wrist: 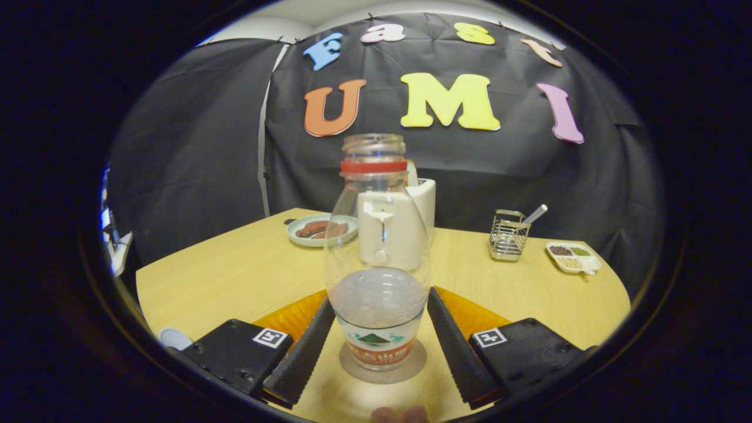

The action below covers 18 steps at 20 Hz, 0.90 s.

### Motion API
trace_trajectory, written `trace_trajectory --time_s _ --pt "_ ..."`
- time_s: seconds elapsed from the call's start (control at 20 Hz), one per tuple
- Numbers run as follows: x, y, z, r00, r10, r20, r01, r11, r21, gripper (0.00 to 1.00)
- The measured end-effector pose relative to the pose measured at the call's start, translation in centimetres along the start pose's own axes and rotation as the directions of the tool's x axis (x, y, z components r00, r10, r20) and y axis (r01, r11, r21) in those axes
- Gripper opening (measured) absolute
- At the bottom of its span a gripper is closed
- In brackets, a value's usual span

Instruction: Take the bottle from table, then pour the juice into the cup, finally place the bottle on the coaster

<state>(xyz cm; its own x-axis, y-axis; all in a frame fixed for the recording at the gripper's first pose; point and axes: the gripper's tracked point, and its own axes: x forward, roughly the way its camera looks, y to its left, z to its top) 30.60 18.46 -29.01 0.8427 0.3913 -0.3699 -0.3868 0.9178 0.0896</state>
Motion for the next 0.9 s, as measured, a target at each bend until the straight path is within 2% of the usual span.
trace_trajectory --time_s 0.2,0.45,0.6,0.75,0.9 --pt "-1.9 -0.5 3.1 0.999 -0.023 0.047 0.022 1.000 0.020 0.99" --pt "-6.7 -0.1 7.2 0.993 -0.043 0.110 0.037 0.998 0.054 0.99" --pt "-12.0 -0.5 10.8 0.977 -0.108 0.183 0.095 0.992 0.079 0.99" --pt "-18.9 -1.8 14.7 0.942 -0.203 0.268 0.189 0.979 0.075 0.99" --pt "-25.5 -2.2 17.6 0.905 -0.261 0.336 0.252 0.965 0.071 0.99"
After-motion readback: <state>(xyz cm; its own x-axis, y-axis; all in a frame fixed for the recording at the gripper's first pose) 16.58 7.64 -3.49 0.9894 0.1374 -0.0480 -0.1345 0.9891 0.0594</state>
